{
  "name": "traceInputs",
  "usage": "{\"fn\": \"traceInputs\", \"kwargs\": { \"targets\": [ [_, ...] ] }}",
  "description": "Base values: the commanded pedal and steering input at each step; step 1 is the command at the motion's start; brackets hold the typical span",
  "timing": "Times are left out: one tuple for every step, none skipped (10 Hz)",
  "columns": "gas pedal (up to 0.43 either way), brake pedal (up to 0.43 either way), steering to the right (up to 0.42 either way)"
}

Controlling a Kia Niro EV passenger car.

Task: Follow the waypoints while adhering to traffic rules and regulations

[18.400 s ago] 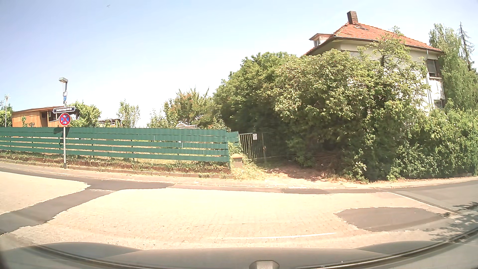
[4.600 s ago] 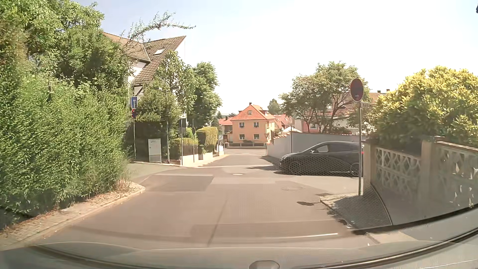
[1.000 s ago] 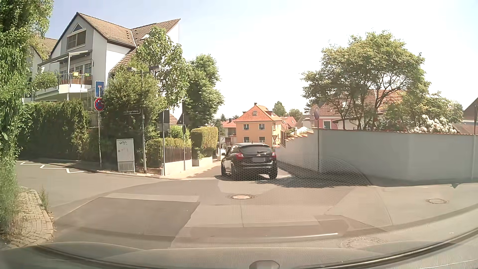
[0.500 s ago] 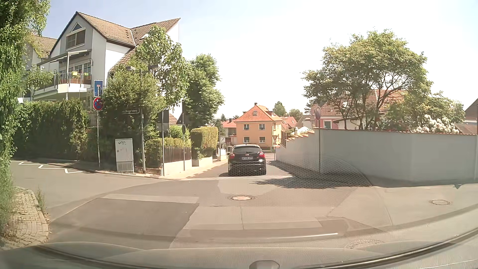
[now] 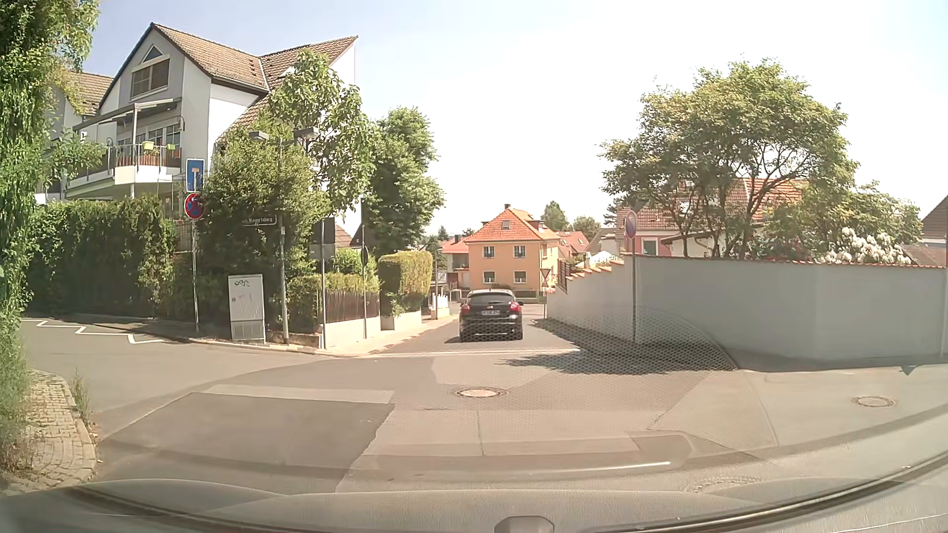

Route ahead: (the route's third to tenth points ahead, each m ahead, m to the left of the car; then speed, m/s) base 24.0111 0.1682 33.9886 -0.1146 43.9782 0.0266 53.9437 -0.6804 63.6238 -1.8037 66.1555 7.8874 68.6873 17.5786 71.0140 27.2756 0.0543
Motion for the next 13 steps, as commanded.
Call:
{"fn": "traceInputs", "kwargs": {
  "targets": [
    [0.0, 0.287, -0.012],
    [0.0, 0.28, -0.012],
    [0.0, 0.28, -0.013],
    [0.0, 0.28, -0.013],
    [0.0, 0.28, -0.013],
    [0.0, 0.28, -0.013],
    [0.0, 0.28, -0.013],
    [0.0, 0.28, -0.013],
    [0.0, 0.287, -0.013],
    [0.0, 0.28, -0.013],
    [0.0, 0.28, -0.013],
    [0.0, 0.28, -0.013],
    [0.0, 0.28, -0.012]
  ]
}}
